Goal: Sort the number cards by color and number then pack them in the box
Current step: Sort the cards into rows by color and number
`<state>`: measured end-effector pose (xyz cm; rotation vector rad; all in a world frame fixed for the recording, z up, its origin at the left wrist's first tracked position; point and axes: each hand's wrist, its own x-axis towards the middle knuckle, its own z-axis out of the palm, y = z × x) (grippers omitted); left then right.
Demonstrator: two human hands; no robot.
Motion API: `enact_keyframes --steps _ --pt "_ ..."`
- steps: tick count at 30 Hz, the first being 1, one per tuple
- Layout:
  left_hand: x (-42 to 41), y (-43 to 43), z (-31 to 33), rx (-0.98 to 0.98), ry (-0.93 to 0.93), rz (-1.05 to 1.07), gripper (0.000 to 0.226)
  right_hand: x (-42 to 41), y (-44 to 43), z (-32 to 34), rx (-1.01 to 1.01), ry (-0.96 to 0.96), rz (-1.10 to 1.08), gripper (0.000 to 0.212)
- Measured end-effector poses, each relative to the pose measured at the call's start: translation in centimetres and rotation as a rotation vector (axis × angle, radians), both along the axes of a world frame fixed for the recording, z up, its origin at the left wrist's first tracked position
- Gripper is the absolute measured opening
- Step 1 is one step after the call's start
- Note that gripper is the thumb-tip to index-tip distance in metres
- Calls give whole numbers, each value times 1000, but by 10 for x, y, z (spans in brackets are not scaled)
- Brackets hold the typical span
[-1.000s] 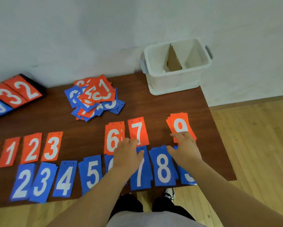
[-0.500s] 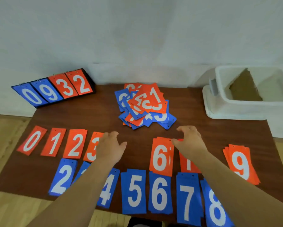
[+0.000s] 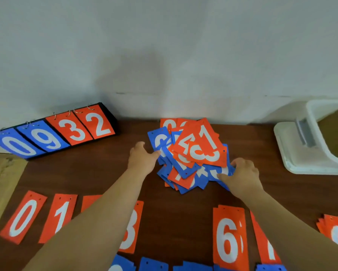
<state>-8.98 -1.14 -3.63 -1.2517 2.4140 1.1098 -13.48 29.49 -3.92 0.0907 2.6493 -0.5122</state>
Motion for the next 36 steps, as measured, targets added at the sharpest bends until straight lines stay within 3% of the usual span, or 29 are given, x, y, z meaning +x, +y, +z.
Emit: enact_keyframes --steps 5,9,13,17,21,27,32,36 --pt "-63 -13 -11 66 114 151 82 -3 -9 -18 66 -12 -28 64" --pt "-83 -5 -16 -41 66 83 82 -9 -7 -23 56 -45 -77 67" --pt "-76 1 -24 -40 144 59 69 -13 0 -25 -7 -62 -120 62" --pt "-55 -5 -23 -82 232 167 48 -13 11 -22 -117 -103 -202 50" --pt "-24 -16 -22 -96 289 225 25 -11 29 -16 -141 -24 -259 38" --pt "21 -23 6 -79 382 368 31 -2 56 7 -217 207 -433 29" --pt "66 -3 53 -40 447 441 34 28 75 42 -409 280 -582 28" --pt "113 42 85 50 518 349 31 80 83 79 -620 265 -592 27"
